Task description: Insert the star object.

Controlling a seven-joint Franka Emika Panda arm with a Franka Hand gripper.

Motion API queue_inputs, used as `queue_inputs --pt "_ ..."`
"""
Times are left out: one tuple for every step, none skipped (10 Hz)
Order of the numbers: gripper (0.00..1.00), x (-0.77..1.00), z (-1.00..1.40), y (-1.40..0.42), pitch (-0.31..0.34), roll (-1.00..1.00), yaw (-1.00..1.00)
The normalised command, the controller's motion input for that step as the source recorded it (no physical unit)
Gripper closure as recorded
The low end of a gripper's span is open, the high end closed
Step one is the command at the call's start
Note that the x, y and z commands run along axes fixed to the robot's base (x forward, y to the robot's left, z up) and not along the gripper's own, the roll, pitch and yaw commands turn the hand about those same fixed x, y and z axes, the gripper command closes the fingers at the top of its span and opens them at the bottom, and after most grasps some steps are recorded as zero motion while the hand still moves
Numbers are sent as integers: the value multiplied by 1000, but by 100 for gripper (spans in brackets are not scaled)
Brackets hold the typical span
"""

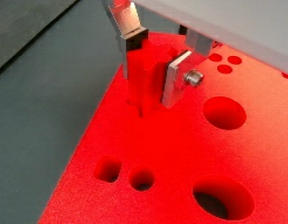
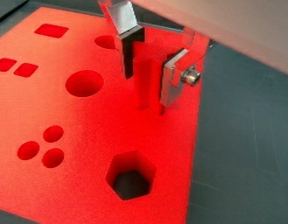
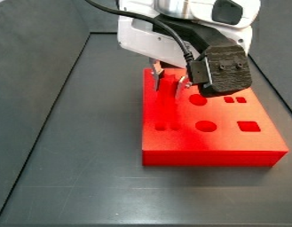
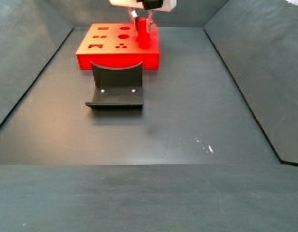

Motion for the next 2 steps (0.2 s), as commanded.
queue_inputs --pt "100 -100 -577 0 -164 26 -140" --pt "100 0 0 0 0 0 0"
